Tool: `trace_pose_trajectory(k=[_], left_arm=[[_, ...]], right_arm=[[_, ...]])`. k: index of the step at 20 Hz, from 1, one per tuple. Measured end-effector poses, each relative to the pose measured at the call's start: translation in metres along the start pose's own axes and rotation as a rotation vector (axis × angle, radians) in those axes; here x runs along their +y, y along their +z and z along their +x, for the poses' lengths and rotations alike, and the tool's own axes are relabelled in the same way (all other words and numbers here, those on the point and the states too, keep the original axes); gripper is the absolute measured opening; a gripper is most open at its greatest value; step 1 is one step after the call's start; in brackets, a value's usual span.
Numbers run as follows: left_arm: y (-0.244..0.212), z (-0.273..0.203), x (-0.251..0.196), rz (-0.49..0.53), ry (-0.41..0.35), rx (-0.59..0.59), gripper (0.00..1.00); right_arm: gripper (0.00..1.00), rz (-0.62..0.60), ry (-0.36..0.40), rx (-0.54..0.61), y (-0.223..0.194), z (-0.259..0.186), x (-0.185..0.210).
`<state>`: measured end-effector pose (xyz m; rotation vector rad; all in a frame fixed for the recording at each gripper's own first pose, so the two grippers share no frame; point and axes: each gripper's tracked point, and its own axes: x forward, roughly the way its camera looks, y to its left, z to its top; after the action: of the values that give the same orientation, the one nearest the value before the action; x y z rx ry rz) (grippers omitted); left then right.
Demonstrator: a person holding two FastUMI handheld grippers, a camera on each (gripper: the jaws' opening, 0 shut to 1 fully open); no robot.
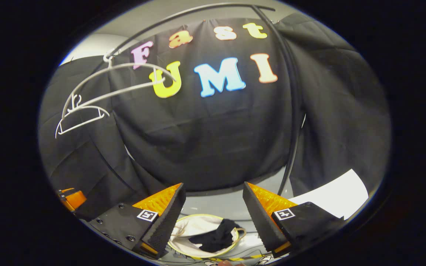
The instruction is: Grasp the clothes on the hanger with both hands and then place them into the laundry hamper below.
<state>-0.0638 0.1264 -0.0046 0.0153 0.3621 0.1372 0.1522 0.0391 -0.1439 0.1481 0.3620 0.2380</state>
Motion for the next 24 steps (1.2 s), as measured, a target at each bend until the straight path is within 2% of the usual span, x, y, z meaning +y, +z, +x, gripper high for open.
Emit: trace_pose_trajectory(k=[4, 9, 11, 13, 17, 24], left_arm=[[0.087, -0.038, -0.021, -0.022, 0.037, -0.189, 0.94], [0.179, -0.067, -0.048, -0.066, 0.040, -0.402, 0.94], [0.201, -0.082, -0.057, -0.070, 0.019, -0.475, 0.94], [0.209, -0.094, -0.064, -0.061, 0.016, -0.500, 0.94], [0.184, -0.095, -0.069, -0.060, 0.054, -0.427, 0.93], [0.169, -0.109, -0.049, -0.092, 0.096, -0.405, 0.94]], right_arm=[[0.98, -0.038, -0.001, -0.182, 0.065, -0.022, -0.009], [0.98, -0.040, -0.014, -0.275, 0.106, -0.049, -0.020], [0.98, -0.023, -0.025, -0.313, 0.117, -0.059, -0.024], [0.98, -0.012, -0.039, -0.348, 0.124, -0.064, -0.030], [0.98, -0.031, -0.073, -0.370, 0.127, -0.069, -0.042], [0.97, -0.034, -0.066, -0.368, 0.128, -0.075, -0.039]])
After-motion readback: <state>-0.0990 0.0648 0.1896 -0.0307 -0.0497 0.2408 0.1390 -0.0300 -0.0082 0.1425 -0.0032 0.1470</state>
